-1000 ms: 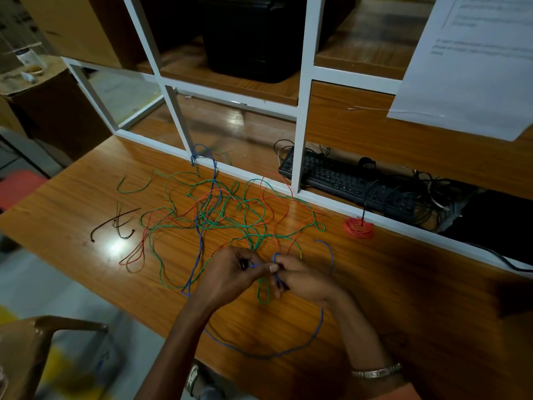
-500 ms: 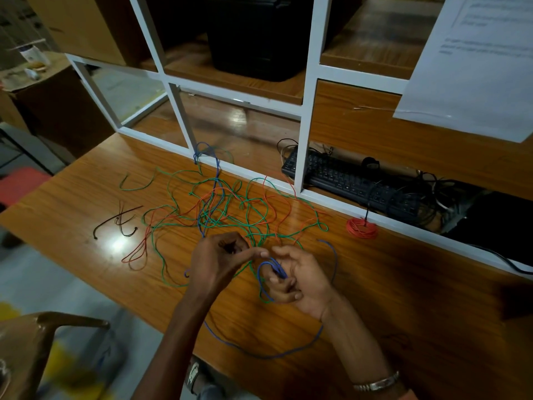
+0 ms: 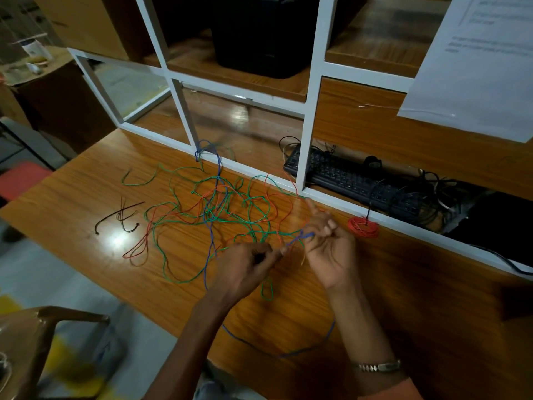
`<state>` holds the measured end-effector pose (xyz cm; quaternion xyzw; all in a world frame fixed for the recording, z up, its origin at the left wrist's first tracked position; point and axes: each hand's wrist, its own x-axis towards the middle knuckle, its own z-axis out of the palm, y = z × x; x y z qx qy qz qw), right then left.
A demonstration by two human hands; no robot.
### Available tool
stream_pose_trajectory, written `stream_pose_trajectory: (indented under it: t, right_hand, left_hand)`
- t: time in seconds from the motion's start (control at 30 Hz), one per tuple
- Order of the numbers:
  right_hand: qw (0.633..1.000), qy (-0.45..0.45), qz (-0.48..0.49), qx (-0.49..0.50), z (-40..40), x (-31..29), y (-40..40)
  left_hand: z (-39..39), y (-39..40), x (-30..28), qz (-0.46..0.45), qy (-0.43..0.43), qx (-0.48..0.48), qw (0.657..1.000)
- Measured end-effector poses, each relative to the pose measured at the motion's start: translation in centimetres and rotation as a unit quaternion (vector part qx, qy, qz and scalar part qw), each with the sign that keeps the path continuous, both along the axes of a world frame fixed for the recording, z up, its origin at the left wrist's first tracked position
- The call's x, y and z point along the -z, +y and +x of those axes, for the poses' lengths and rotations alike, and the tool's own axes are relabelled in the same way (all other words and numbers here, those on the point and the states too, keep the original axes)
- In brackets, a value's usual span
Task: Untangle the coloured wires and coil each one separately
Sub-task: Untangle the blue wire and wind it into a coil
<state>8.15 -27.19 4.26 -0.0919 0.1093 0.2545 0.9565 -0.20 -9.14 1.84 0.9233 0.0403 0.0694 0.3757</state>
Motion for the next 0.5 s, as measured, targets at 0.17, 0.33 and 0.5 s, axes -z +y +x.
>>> stream_pose_trajectory:
  t: [0.17, 0.33, 0.5]
  right_hand:
    - [0.987, -0.078, -0.101, 0.103, 2.3, -0.5, -2.3]
    - [0.783, -0.233, -0.576, 0.019, 1.2, 3.6, -1.9]
    - [0.689, -0.272, -0.635, -0.219, -0.9, 5.7, -0.2]
  left_hand:
    - [-0.6, 0.1, 2.2, -0.027, 0.030, 0.055, 0.998]
    - [-0.1, 0.6, 2.3, -0.095, 0.002, 0.040, 0.995]
    - [1.8, 1.0, 1.9, -0.195, -0.076, 0.001, 0.978]
